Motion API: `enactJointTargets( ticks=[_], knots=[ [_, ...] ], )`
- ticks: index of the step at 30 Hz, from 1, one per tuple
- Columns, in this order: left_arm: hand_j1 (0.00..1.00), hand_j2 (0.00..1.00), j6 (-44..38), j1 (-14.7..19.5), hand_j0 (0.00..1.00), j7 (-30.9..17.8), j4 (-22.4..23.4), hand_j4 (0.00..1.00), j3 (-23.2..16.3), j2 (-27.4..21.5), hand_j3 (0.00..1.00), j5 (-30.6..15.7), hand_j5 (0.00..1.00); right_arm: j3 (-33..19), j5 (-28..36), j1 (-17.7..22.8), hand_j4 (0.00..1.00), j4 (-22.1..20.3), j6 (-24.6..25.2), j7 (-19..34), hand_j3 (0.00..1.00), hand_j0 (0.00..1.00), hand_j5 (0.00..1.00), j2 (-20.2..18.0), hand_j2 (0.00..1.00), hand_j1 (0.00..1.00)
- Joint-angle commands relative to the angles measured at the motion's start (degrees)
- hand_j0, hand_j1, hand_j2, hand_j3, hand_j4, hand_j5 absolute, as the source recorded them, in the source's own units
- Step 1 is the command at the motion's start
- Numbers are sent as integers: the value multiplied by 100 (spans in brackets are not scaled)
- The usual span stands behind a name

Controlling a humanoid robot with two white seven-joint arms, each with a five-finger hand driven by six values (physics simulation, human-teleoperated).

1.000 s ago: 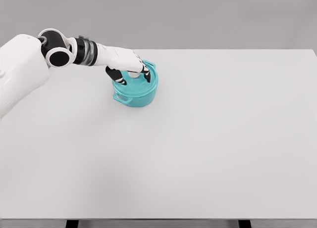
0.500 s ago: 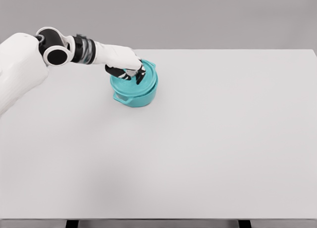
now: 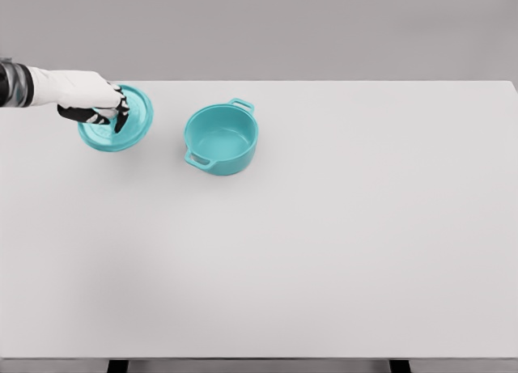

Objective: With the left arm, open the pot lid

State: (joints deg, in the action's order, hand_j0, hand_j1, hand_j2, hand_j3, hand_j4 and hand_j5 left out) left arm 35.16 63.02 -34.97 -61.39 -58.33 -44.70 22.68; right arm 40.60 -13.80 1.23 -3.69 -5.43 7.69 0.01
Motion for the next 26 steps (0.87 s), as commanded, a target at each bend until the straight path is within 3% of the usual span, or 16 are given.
enactJointTargets(
  ticks=[1, 2, 4, 7, 18, 20, 23, 26],
  knots=[
    [45, 45, -16, 0, 45, -3, -22, 45, 24, -126, 45, -27, 45, 0, 1, 0, 100, 0, -2, -4, 100, 100, 100, -1, 100, 100],
    [53, 53, -16, 0, 53, -3, -22, 53, 24, -100, 53, -27, 53, 0, 1, 0, 100, 0, 6, 5, 100, 100, 100, -1, 100, 100],
    [80, 80, -16, -9, 80, -3, -4, 80, 24, -74, 80, -36, 80, 0, 1, 0, 100, 0, -2, 5, 100, 100, 100, -1, 100, 100],
    [100, 100, -16, -9, 100, -3, -13, 100, 24, -56, 100, -45, 100, 0, 1, 0, 100, 0, -2, -4, 100, 100, 100, -1, 100, 100],
    [100, 100, -16, -35, 100, -3, 5, 100, 24, -65, 100, -132, 100, 0, 1, 0, 100, 0, -2, 5, 100, 100, 100, -1, 100, 100],
    [100, 100, -16, -228, 100, -3, 242, 100, 15, -153, 100, -387, 100, 0, 1, -9, 100, 0, -2, 5, 100, 100, 100, -1, 100, 100],
    [100, 100, -16, -422, 100, -3, 707, 100, 164, -548, 100, -1433, 100, 0, 1, -9, 100, 0, -2, 5, 100, 100, 100, -1, 100, 100],
    [100, 100, -16, -440, 100, -3, 804, 100, 164, -557, 100, -1442, 100, 0, 1, 0, 100, 0, -2, -4, 100, 100, 100, -1, 100, 100]
  ],
)
